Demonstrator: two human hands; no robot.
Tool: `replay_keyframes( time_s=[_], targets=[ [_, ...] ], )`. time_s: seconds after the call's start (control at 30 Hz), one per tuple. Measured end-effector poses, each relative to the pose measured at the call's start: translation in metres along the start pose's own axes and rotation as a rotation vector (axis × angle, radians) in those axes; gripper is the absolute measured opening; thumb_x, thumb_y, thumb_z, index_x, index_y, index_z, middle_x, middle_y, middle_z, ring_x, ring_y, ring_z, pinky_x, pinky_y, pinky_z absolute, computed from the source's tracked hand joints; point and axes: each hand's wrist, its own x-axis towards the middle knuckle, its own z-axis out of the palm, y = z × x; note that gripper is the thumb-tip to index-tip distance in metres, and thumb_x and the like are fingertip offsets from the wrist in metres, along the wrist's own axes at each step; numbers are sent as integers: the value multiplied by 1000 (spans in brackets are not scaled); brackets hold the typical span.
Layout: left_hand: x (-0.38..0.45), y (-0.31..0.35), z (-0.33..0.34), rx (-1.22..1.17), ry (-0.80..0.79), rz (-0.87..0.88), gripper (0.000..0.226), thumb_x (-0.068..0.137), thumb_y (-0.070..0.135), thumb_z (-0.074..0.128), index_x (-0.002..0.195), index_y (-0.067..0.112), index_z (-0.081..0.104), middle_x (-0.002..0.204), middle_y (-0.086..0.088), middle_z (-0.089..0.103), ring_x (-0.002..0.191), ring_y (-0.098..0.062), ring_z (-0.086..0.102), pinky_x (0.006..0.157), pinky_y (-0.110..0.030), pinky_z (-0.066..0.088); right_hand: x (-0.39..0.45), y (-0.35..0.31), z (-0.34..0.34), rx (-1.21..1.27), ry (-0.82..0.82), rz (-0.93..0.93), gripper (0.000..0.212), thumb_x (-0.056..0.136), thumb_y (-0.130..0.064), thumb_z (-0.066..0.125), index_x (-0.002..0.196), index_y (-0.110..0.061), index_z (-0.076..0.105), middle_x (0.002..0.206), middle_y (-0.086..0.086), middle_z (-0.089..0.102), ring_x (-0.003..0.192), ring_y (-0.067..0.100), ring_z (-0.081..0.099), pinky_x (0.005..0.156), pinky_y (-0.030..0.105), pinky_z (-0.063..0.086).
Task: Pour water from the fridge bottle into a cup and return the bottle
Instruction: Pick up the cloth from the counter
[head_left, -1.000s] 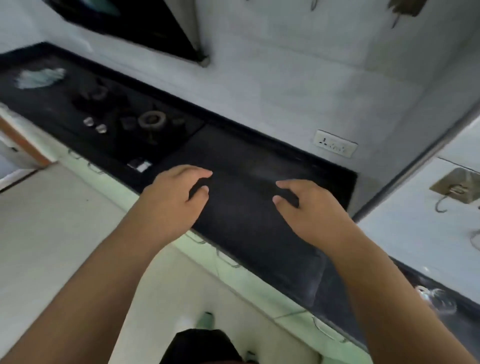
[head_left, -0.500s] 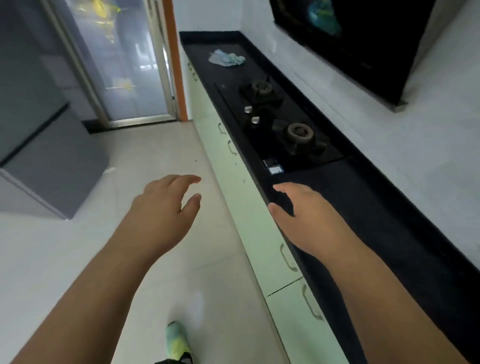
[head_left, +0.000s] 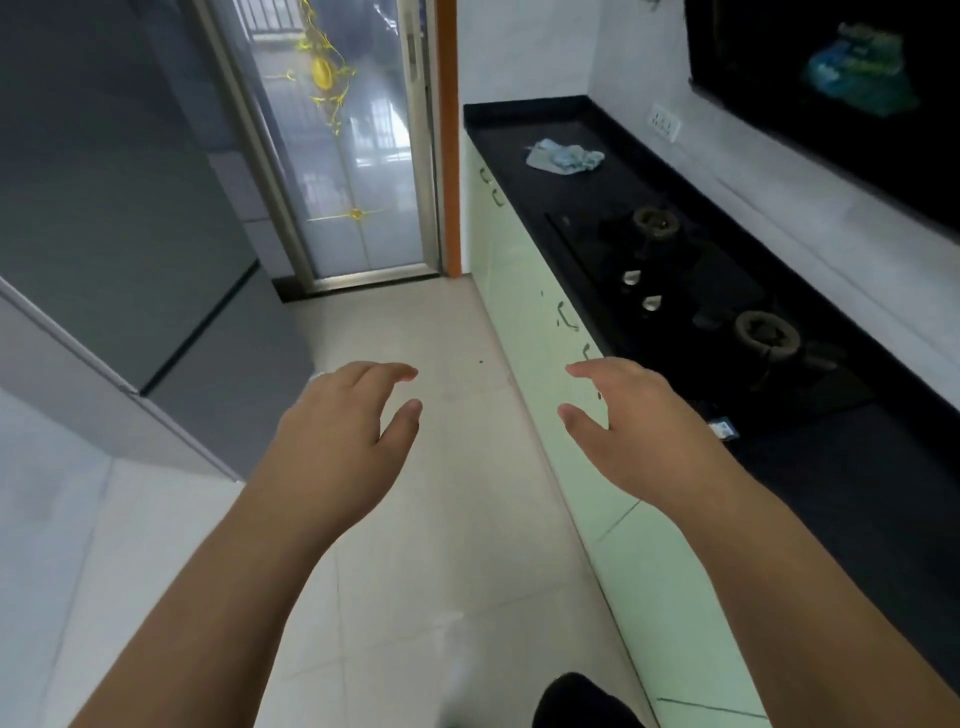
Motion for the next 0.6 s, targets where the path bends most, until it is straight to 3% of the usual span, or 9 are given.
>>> replay_keyframes(
  time_s=[0.13, 0.3, 0.6],
  targets=[
    [67, -16, -2, -3, -18, 5, 40, 106, 46, 44, 144, 37, 52, 150, 13, 51, 136, -16, 46, 112, -43, 43, 69, -10, 4, 14, -9, 24, 51, 100, -48, 57, 148, -32, 50, 151, -9, 50, 122, 19, 59, 106, 41, 49],
    [167, -28, 3, 20, 0, -20, 40, 106, 48, 41, 143, 38, 52, 149, 14, 52, 135, -16, 48, 111, -45, 44, 182, -13, 12, 12, -20, 15, 49, 100, -47, 57, 147, -31, 52, 151, -7, 51, 120, 20, 60, 110, 49, 45],
    [346, -55, -14, 35, 19, -144, 42, 106, 50, 40, 144, 38, 51, 149, 14, 51, 140, -16, 44, 112, -41, 40, 410, -53, 8, 22, -114, -133, 52, 102, -47, 55, 152, -31, 46, 155, -9, 47, 126, 14, 56, 108, 36, 45]
  ],
)
